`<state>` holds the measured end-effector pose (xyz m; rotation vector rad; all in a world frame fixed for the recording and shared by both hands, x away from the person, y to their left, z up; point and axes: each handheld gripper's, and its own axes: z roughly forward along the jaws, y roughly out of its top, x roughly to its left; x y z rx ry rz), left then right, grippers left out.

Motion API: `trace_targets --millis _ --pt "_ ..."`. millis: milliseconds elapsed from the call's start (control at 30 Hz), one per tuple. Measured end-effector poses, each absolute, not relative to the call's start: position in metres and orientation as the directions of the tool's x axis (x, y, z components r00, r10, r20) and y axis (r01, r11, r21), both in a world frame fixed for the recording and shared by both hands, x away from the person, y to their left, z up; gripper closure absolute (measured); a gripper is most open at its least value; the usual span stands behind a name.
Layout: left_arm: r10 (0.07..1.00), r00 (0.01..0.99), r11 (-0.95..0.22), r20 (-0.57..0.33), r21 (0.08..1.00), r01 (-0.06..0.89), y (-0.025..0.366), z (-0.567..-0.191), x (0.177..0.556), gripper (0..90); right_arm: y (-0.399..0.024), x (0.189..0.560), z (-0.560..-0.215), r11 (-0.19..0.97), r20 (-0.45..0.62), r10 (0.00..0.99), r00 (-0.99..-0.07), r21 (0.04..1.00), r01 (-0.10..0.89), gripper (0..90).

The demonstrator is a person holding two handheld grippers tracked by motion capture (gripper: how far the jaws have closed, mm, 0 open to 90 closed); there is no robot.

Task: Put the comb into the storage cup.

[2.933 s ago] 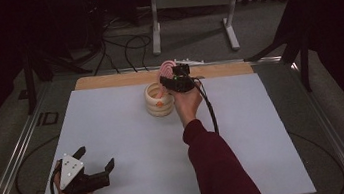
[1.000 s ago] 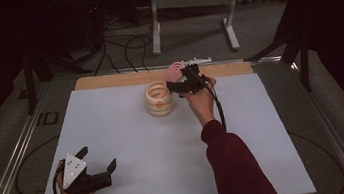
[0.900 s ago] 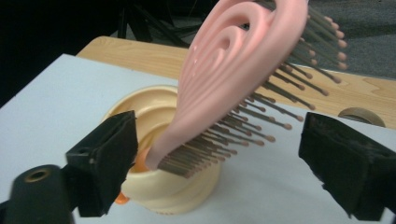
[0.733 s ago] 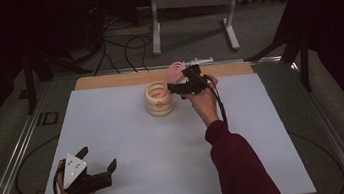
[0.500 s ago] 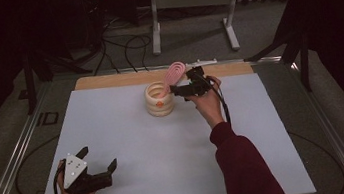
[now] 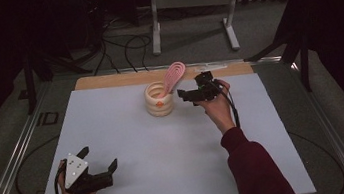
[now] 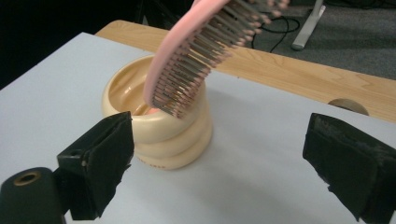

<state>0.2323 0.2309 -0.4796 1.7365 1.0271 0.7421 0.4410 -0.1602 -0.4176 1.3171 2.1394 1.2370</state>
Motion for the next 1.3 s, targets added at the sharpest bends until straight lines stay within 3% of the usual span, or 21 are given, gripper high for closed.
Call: trace_targets --millis 700,1067,1300 --pt "0.892 0.451 -0.185 0.027 0.933 0.309 0.232 -0.478 0.235 0.3 -0.215 0.4 -0.43 0.142 0.164 0.864 -0.476 0.827 0.544 9.4" --pt "0.897 0.441 -0.174 0.021 0.935 0.31 0.236 -0.476 0.236 0.3 -0.24 0.355 -0.441 0.213 0.066 0.872 -0.485 0.841 0.498 9.4" --pt "0.9 0.434 -0.172 0.023 0.936 0.308 0.237 -0.474 0.237 0.3 -0.253 0.316 -0.453 0.19 0.059 0.878 -0.474 0.867 0.46 9.4"
